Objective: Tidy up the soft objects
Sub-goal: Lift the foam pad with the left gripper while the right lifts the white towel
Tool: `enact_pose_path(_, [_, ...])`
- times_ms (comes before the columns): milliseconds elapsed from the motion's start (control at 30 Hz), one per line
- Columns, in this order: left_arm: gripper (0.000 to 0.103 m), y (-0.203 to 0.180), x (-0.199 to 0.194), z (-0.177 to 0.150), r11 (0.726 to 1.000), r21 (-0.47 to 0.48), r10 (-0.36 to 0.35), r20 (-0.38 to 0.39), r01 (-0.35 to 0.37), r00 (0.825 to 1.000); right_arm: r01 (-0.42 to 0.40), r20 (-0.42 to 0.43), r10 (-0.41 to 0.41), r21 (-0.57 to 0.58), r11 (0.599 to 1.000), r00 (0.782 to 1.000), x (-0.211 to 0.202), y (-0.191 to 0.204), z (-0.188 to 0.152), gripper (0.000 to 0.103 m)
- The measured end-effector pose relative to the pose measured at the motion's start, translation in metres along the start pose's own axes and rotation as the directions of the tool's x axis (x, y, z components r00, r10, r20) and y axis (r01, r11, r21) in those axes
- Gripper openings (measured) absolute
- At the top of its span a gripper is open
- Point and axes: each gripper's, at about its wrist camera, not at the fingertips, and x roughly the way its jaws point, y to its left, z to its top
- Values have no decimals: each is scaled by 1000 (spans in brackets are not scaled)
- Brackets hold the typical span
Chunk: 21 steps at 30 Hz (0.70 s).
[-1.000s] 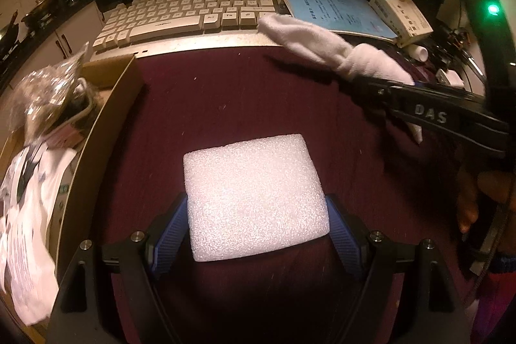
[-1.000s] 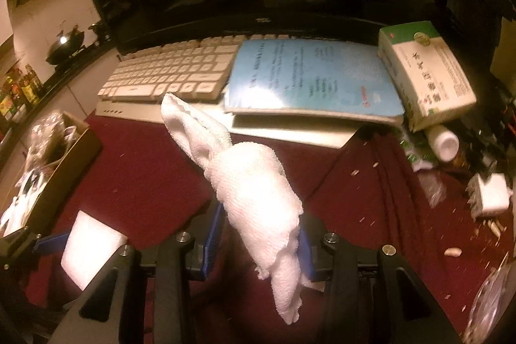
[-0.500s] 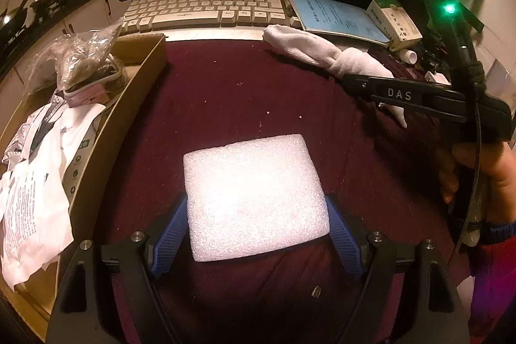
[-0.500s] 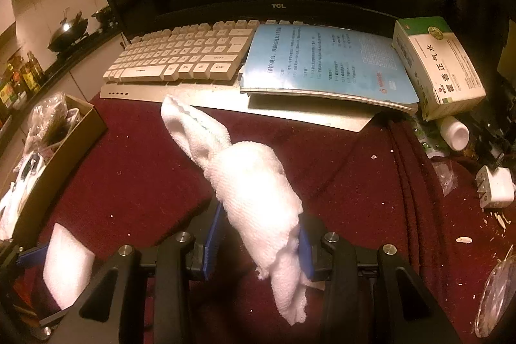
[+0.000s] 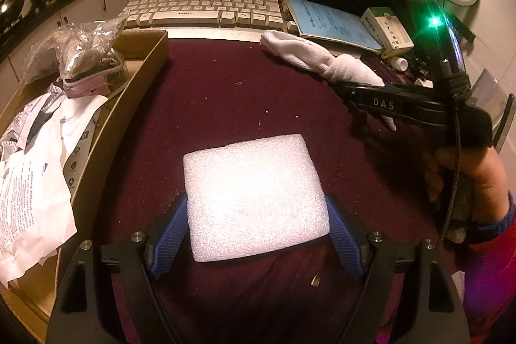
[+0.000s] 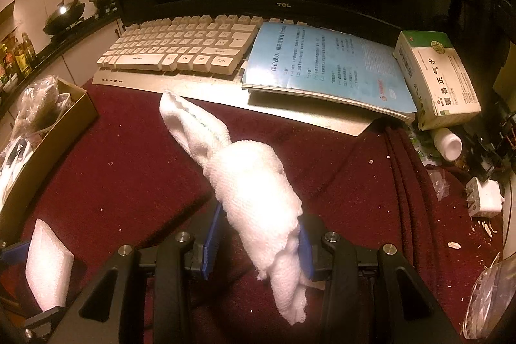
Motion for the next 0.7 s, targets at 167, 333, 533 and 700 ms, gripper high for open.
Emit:
enact_pose_path(167, [81,4,-5,-2,1000,2,-17,5,17,1000,3,0,-3,4,1000,1000,1,0,0,43])
enact_pose_path(333, [81,11,-13,-4,1000,-3,-28,19,28,999,2,6,-3,54,999,1000,-2,-2,-2,43])
enact_pose_path(533, [81,16,-22,-4,999,-14,-34,42,34,999,-56,19,55,86,995,998,-18,2,-6,42])
enact_pose_path(700, [81,15,-35,-1,999,-12,-34,74,35,997,-82,42,79,70,994,996,-34,12,-6,42])
